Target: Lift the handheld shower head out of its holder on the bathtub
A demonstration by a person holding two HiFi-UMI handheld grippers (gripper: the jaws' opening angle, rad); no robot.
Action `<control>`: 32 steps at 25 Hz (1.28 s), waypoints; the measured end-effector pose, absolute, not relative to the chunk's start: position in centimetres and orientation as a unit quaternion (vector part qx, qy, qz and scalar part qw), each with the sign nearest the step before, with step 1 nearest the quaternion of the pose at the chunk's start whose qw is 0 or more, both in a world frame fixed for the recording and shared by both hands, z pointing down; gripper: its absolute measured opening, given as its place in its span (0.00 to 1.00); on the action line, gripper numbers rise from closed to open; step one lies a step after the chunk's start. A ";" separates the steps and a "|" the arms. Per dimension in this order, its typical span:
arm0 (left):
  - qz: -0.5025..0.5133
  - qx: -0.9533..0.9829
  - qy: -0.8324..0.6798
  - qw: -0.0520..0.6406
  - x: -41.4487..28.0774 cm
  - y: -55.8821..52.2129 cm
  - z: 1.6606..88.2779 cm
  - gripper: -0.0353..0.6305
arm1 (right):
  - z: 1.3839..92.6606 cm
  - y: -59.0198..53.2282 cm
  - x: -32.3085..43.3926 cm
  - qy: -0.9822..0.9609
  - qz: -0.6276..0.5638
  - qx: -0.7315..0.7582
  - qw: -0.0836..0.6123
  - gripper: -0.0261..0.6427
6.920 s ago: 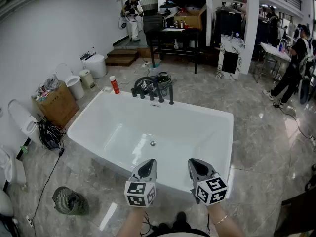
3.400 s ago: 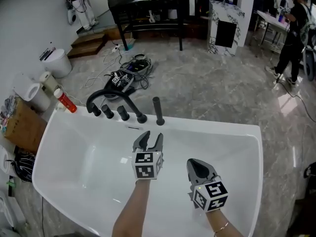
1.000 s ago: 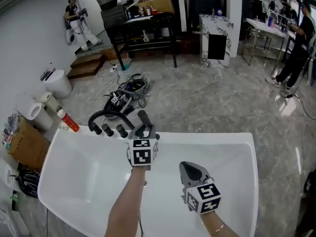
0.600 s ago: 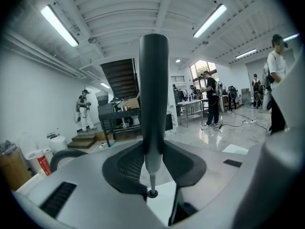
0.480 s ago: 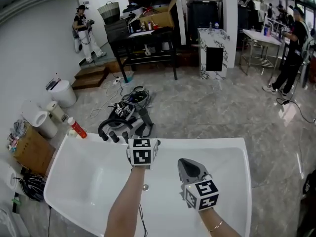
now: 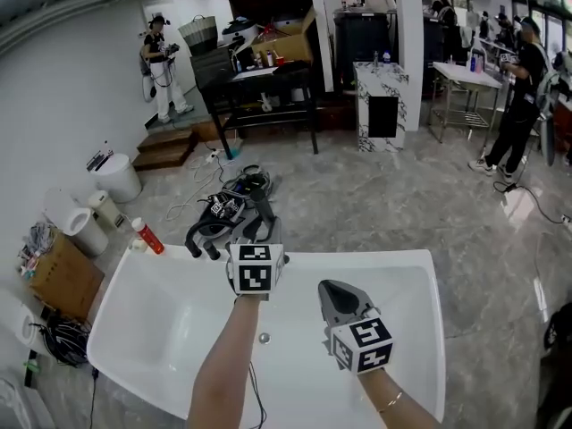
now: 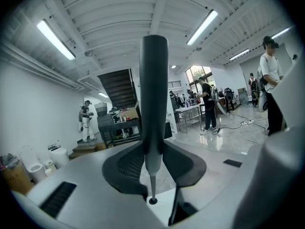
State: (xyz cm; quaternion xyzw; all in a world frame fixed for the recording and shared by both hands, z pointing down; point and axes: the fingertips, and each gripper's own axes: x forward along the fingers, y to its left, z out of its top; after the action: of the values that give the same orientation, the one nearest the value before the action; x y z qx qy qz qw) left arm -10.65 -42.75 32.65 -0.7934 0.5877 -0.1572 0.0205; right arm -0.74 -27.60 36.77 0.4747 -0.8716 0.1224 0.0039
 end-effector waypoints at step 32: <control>-0.153 -0.795 0.577 0.112 -8.5 -22.9 16.8 0.26 | 24.3 -9.9 -0.3 -0.887 0.079 0.454 -0.018 0.05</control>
State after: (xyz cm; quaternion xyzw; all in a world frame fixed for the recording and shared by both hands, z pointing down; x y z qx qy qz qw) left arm -8.45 -22.92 16.84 -0.7946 0.5768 -0.1530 0.1118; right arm -0.31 -9.95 24.33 0.4539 -0.8874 0.0785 -0.0177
